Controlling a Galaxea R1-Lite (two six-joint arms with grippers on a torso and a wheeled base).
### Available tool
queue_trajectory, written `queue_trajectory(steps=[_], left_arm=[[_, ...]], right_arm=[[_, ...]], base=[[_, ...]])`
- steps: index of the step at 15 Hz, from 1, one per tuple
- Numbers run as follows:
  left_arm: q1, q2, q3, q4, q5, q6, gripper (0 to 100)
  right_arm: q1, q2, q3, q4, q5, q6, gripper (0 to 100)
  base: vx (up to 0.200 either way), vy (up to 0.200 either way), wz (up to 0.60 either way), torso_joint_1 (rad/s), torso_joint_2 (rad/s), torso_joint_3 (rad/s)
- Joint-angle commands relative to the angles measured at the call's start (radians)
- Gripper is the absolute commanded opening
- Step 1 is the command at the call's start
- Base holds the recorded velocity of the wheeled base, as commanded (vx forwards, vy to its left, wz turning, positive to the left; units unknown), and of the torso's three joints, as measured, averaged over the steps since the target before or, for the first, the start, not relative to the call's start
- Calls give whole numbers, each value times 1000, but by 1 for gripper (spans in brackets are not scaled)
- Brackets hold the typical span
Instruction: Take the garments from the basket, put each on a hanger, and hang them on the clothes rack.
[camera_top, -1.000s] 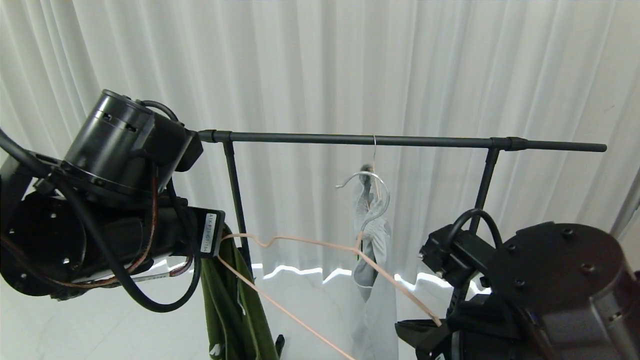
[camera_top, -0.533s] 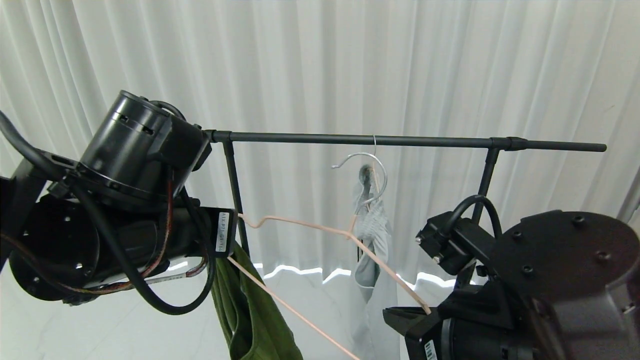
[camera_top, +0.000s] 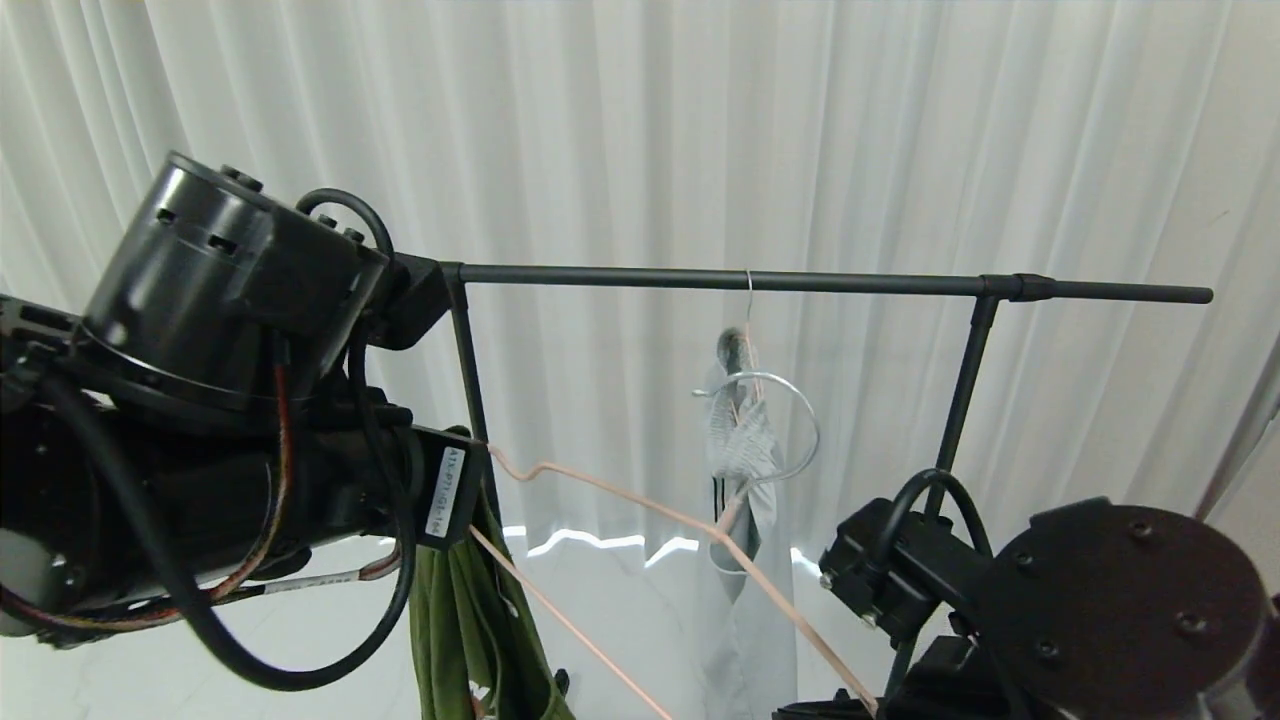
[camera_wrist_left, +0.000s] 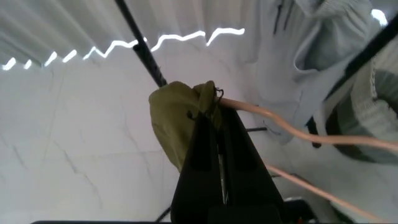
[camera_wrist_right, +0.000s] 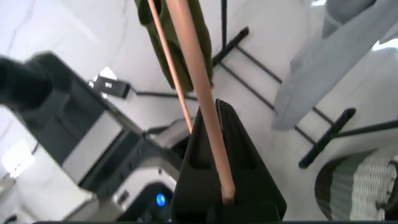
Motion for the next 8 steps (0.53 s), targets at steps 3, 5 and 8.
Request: queue_trajectory(steps=[3, 5, 8], left_arm=[[-2, -45, 16, -1, -35, 78, 0], [-2, -44, 12, -2, -46, 78, 0], [-4, -48, 7, -2, -77, 78, 0]], right_arm=[[-6, -90, 41, 72, 9, 0, 0], [-6, -113, 44, 114, 21, 0, 0], [-18, -133, 44, 138, 37, 0, 0]], base=[[0, 0, 0, 0, 0, 0], [0, 0, 0, 0, 0, 0], [0, 0, 0, 0, 0, 0]])
